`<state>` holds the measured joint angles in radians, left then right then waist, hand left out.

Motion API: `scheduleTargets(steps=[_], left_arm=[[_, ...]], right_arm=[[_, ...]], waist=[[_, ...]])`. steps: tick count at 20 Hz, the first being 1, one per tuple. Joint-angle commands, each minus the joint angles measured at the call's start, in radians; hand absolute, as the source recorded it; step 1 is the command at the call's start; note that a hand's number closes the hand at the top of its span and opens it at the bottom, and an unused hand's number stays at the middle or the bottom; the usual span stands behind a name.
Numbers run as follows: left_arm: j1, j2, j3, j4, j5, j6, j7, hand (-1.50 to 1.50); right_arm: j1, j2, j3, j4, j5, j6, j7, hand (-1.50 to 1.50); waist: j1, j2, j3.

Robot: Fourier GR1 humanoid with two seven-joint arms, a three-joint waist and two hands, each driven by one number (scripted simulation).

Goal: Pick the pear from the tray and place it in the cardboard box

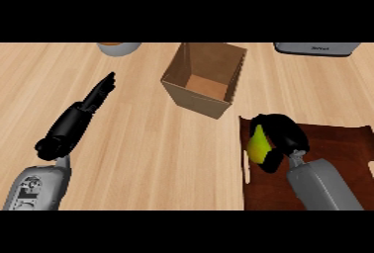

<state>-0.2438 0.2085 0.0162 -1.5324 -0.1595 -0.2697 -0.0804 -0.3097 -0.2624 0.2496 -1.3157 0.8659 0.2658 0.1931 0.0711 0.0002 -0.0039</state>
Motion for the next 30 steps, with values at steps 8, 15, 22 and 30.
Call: scheduleTargets(steps=[8,15,22,30], left_arm=[[-0.061,-0.033,-0.044,0.037,-0.020,-0.001,0.005,0.00],[-0.046,-0.012,-0.005,0.037,-0.012,0.004,-0.001,0.00],[-0.037,-0.001,0.015,0.026,-0.004,0.005,0.016,0.00],[0.036,0.010,0.027,-0.019,0.003,-0.003,-0.009,0.00]], right_arm=[[-0.421,0.260,0.553,-0.073,0.073,-0.122,-0.010,1.50],[-0.601,0.262,0.641,-0.120,-0.088,-0.317,0.280,1.50],[-0.773,0.262,0.489,-0.032,-0.171,-0.498,0.546,1.50],[-0.954,0.262,0.294,0.335,-0.248,-0.570,0.436,1.50]], waist=[[0.064,0.009,0.003],[-0.003,0.001,0.002],[-0.012,0.001,0.002],[-0.030,0.006,0.003]])
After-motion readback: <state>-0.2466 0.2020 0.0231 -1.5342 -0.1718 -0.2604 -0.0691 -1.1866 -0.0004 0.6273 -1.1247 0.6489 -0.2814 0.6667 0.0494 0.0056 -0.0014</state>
